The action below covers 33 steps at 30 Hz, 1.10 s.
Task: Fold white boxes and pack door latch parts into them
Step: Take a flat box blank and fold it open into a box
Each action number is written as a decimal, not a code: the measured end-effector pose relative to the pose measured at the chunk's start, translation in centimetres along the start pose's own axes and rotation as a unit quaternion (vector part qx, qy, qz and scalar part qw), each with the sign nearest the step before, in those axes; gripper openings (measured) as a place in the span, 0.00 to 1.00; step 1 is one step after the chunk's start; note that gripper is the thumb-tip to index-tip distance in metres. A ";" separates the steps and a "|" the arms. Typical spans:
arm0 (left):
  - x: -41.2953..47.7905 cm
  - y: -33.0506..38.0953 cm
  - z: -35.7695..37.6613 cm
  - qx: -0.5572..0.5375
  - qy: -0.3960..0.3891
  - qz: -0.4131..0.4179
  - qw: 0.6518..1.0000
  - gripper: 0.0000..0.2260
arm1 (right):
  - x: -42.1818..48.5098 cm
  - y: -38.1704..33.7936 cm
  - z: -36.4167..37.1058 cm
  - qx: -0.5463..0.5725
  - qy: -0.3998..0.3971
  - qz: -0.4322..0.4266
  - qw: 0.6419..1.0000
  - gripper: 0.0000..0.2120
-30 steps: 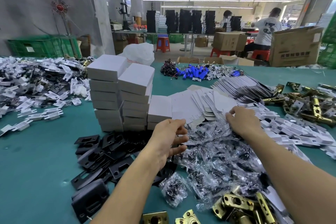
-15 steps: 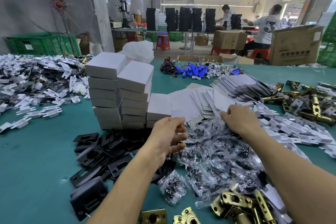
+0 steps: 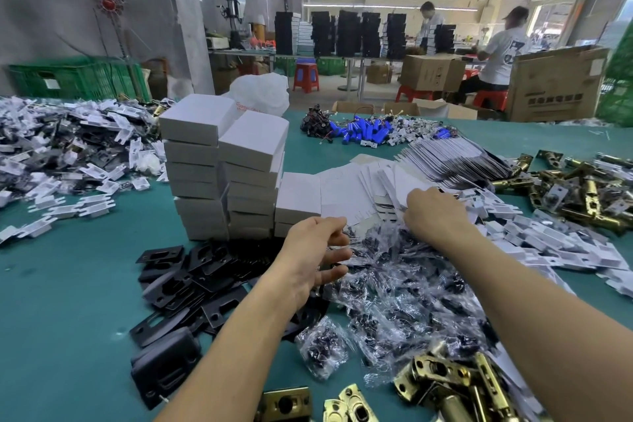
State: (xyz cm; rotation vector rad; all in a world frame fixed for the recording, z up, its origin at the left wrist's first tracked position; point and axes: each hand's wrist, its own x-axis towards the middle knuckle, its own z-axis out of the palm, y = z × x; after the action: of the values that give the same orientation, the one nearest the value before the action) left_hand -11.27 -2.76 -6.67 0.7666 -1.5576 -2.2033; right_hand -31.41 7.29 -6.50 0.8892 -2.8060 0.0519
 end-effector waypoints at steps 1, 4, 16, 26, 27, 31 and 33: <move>0.0 0.0 0.0 -0.001 0.001 0.000 1.000 0.07 | 0.0 -0.1 -0.1 0.004 -0.005 0.006 1.000 0.06; 0.0 0.0 -0.1 -0.005 0.001 0.001 1.000 0.08 | 0.4 -0.4 0.6 0.057 -0.034 0.009 0.998 0.06; 0.0 0.0 -0.1 -0.002 0.000 -0.003 1.000 0.07 | -0.7 -2.1 0.9 0.040 0.052 0.016 0.998 0.02; -0.9 0.4 0.3 -0.029 -0.017 -0.039 0.999 0.21 | -4.5 -2.6 -6.1 0.085 0.326 -0.063 0.939 0.11; -1.2 0.5 0.4 -0.032 -0.034 -0.048 0.998 0.27 | -5.7 -3.2 -6.6 0.141 0.336 -0.081 0.928 0.11; -1.7 0.6 0.6 -0.037 -0.090 -0.060 0.993 0.41 | -10.9 -4.8 -7.0 0.325 0.284 -0.102 0.896 0.11; -1.8 0.8 0.8 -0.039 -0.108 -0.061 0.992 0.44 | -12.7 -4.8 -7.1 0.395 0.225 -0.106 0.885 0.09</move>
State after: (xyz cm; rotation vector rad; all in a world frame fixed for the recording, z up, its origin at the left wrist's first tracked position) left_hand -10.32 -1.43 -5.32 0.6336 -1.5477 -2.4921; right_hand -17.21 11.19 -2.19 1.1312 -2.1940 1.2606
